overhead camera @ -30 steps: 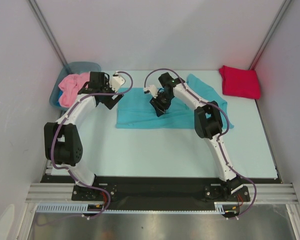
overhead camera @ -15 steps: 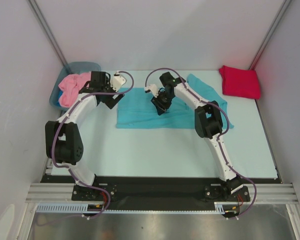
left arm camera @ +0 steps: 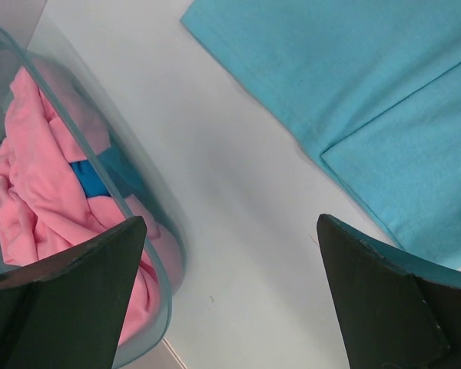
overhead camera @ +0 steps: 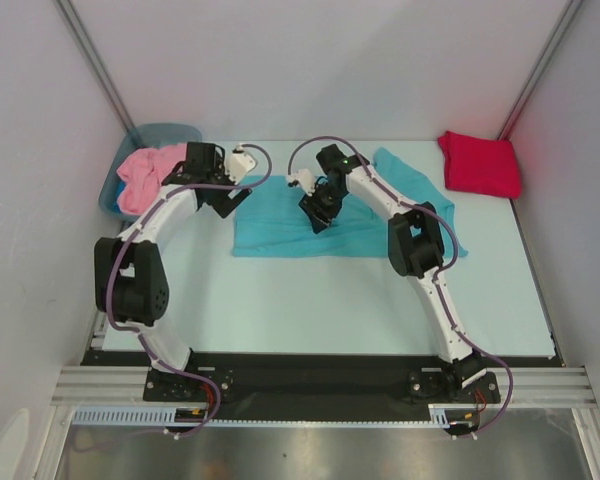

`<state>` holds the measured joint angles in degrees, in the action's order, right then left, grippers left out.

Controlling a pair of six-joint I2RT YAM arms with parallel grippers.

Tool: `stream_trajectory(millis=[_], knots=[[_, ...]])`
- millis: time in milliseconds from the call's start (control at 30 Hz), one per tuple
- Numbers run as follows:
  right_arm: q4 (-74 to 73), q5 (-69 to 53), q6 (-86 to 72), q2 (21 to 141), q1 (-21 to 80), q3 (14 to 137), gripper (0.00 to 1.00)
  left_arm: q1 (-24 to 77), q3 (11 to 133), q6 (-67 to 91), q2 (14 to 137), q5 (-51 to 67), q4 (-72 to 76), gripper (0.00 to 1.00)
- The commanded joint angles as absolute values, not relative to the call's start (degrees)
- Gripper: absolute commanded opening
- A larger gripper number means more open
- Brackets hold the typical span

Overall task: Fold and stack the t-shirts
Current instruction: Fold the tshirt

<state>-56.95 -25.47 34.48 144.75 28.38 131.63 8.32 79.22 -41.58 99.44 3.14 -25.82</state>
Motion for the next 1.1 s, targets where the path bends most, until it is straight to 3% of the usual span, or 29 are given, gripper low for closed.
stream_trajectory(millis=[0,167,300,467,567,600,1067], knots=[[-56.43,-22.24,33.84,141.7,27.78,134.38,0.55,10.37,81.3,-46.12,100.37,2.55,-25.93,1.0],[-50.2,-11.98,31.03,135.36,25.85,129.82,0.54,12.04,80.86,-51.58,101.68,4.39,-25.93,1.0],[-47.46,-5.81,30.06,131.93,23.57,124.55,0.47,13.0,81.12,-56.5,103.53,6.94,-25.93,1.0],[-47.9,-5.29,30.32,127.81,21.18,118.59,0.48,14.67,82.09,-58.09,105.03,7.81,-26.36,1.0],[-47.63,-2.56,32.34,126.65,20.04,114.44,0.3,15.03,81.83,-59.85,105.12,10.27,-28.12,1.0],[-48.16,-2.55,32.78,126.74,19.43,112.95,0.0,15.03,81.65,-61.42,105.03,12.28,-29.52,1.0],[-49.83,-1.23,31.38,125.86,11.78,108.11,0.0,15.12,84.9,-67.33,111.79,16.96,-38.23,1.0]])
